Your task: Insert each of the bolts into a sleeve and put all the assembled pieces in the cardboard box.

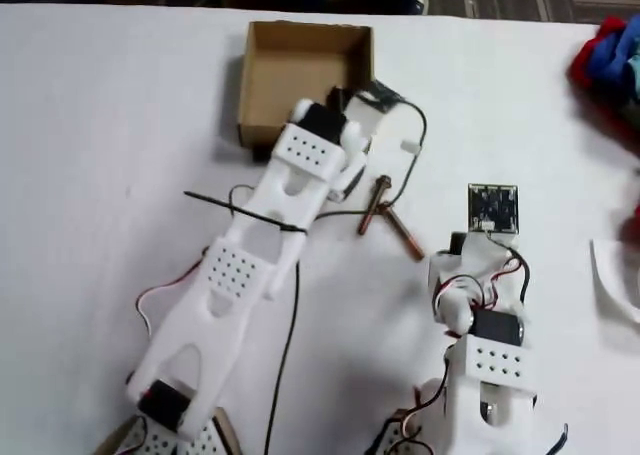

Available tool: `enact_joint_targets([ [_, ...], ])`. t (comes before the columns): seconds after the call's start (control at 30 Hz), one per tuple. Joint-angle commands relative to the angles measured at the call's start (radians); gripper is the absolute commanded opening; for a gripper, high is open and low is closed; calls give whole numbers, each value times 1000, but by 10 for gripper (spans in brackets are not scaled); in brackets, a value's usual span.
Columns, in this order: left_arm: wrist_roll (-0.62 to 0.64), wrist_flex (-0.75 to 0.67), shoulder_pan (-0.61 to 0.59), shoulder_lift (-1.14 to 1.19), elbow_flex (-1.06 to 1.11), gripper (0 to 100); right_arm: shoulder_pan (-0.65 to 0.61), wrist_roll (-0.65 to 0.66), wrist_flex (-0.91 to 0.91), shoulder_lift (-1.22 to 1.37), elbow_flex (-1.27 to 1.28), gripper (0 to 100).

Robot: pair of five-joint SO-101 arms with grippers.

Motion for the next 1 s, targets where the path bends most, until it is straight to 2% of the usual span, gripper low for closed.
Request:
enact_joint_targets([
  [0.0,109,17,-14,-91,8,26,12,-8,-19,-28,-12,19],
  [0.33,118,0,-23,-91,242,37,8,-8,-19,-28,-12,19],
  [0.63,118,0,-23,-91,246,207,8,-8,-19,-28,-18,19],
  [0.83,118,3,-21,-91,254,198,12,-8,-16,-28,-20,19],
  [0.9,118,3,-17,-91,254,157,12,-8,-15,-28,-21,19],
  [0.97,118,2,-15,-91,254,70,12,-8,-15,-28,-21,19],
])
